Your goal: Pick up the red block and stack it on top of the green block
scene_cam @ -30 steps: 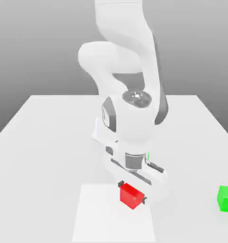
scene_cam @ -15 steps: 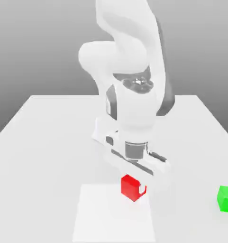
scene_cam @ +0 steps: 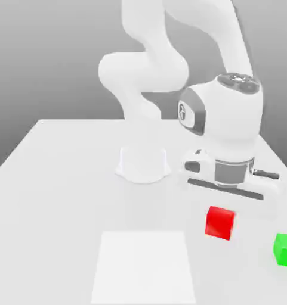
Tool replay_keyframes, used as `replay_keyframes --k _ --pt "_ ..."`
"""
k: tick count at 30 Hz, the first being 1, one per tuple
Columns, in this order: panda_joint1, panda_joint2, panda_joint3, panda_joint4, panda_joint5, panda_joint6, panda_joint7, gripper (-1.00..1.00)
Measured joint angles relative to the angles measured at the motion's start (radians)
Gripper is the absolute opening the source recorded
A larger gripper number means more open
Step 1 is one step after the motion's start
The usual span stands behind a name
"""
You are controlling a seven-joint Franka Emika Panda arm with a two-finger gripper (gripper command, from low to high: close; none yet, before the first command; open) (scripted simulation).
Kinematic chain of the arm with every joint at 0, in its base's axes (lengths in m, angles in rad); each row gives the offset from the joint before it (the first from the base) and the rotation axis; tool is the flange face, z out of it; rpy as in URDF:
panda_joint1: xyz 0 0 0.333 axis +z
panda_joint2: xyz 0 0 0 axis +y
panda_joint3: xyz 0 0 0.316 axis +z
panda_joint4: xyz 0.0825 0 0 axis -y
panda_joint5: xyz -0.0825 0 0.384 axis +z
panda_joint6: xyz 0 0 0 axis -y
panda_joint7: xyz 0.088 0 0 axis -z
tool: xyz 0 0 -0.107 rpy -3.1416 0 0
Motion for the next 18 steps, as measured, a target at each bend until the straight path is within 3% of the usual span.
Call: replay_keyframes --k 9,14,15,18 --pt "0.138 0.102 0.078 0.176 -0.137 -0.102 -0.016 -1.0" --pt "0.234 0.254 -0.01 0.214 -0.3 -0.009 0.085 -1.0" --pt "0.247 0.279 -0.027 0.217 -0.327 0.009 0.103 1.0" --pt "0.247 0.279 -0.027 0.217 -0.327 0.009 0.103 1.0"
